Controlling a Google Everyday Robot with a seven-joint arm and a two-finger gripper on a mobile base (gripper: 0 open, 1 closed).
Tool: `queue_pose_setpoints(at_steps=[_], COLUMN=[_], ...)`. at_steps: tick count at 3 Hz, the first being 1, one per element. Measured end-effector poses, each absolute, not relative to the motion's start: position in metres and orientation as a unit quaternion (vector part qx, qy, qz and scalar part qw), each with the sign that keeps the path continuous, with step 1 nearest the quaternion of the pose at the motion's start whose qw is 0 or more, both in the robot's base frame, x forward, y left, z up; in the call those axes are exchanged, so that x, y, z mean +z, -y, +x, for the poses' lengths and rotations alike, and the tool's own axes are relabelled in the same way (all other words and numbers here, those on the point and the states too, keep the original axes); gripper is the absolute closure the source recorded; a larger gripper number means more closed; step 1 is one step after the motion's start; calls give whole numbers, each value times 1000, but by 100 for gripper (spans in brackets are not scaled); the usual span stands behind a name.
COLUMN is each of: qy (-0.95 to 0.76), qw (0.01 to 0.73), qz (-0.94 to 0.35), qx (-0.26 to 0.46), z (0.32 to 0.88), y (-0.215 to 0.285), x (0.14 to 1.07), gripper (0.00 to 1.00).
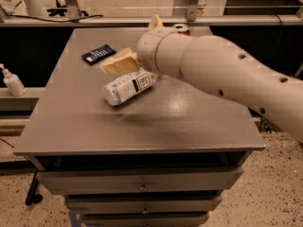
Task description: Place blue plastic bottle upright
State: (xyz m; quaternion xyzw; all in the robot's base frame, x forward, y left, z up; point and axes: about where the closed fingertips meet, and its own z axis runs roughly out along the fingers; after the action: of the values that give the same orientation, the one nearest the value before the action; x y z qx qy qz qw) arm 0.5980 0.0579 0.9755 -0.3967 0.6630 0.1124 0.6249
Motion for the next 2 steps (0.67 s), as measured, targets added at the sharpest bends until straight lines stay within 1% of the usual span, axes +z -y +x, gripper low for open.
queue_pose_setpoints(at_steps=[1, 2], qy=[-657, -657], qw=[607, 580], qz=[-440, -479], qx=[77, 49], z=[612, 639], y=[-45, -28], x=[998, 1021], gripper=[0, 0])
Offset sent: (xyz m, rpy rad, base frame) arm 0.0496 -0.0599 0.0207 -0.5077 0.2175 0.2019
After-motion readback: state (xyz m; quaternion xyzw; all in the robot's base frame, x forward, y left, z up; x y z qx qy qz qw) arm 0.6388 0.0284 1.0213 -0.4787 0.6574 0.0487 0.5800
